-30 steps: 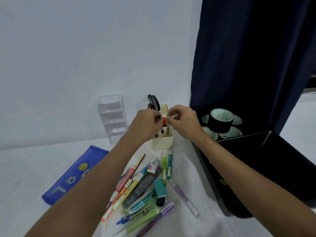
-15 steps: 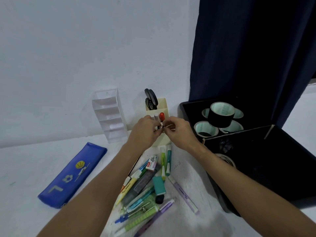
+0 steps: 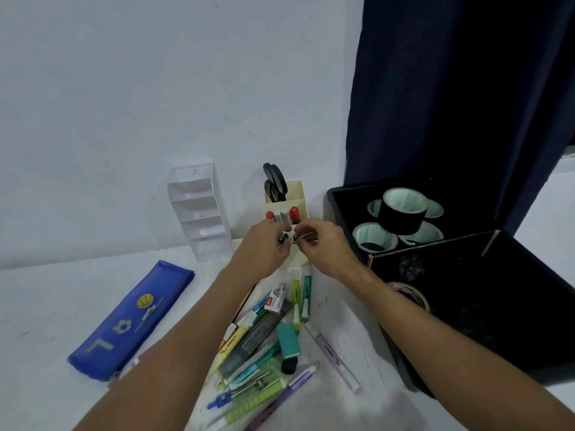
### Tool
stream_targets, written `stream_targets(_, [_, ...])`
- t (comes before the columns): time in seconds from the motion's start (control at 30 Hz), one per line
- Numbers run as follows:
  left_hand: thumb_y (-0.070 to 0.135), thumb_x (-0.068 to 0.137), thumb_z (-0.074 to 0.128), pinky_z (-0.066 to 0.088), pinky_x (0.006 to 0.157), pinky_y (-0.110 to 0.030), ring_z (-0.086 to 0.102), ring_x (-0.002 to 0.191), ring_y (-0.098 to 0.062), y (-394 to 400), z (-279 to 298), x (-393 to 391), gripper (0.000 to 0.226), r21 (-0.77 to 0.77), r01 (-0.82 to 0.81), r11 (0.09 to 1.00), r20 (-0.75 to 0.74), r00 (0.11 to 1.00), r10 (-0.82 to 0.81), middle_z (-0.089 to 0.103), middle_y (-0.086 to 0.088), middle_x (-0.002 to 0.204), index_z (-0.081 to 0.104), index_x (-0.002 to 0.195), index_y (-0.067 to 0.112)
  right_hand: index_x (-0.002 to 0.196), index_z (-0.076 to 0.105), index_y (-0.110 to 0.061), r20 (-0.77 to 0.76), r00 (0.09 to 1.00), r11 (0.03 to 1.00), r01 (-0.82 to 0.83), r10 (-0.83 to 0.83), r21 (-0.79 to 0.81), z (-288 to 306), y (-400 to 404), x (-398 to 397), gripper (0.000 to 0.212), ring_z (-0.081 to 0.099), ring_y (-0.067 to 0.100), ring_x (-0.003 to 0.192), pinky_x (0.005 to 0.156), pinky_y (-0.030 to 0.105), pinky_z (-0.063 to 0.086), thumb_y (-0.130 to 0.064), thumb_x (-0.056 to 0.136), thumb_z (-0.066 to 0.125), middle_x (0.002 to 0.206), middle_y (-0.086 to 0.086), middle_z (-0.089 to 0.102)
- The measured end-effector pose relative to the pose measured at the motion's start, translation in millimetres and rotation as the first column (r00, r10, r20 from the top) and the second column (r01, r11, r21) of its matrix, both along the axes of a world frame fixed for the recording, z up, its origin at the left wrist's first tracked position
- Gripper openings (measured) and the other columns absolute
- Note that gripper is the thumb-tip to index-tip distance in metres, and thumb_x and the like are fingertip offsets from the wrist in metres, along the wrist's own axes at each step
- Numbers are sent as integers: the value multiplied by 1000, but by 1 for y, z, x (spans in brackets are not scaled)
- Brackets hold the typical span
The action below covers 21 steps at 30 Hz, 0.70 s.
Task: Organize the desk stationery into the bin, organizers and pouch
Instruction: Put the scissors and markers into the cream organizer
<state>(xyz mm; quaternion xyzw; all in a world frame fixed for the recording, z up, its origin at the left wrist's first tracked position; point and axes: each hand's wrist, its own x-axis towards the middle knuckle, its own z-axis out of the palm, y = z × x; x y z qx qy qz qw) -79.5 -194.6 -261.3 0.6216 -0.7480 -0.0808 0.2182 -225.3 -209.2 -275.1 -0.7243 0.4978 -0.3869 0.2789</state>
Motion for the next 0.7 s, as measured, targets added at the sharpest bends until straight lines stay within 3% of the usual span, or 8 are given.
stream_targets(0.13, [15,86,62,38,86,-20,58,105,-21,2,-1,2,42,-13,-31,999,-25,999,31,60,-9,121,58,127,14,112,67,-6,-19,1000,1000,-2,2,17,-1,0,1,25,60,6,87,77,11,45,-5,87,65,108,6,69])
stream_targets(0.33, [14,85,63,39,82,-21,58,98,-20,7,-4,8,46,-10,-70,998,-56,996,69,60,-8,114,55,129,17,113,66,-9,-16,1000,999,11,-10,48,-3,0,0,28,63,10,85,73,16,48,-6,85,66,107,4,68])
stream_targets(0.6, [14,85,62,35,76,-17,50,86,-9,21,-4,29,45,-7,-93,996,-99,991,92,58,-5,117,54,130,17,107,66,-11,-29,1000,999,12,-11,38,-2,4,2,25,60,11,78,61,8,44,-8,82,69,92,0,62])
stream_targets(0.7, [13,86,62,36,77,-16,52,87,-9,29,-3,41,43,-4,-115,993,-112,987,114,58,-5,115,55,128,17,93,65,-12,-9,1000,1000,12,-12,17,1,7,0,16,52,6,65,58,10,43,-4,80,68,75,-3,57])
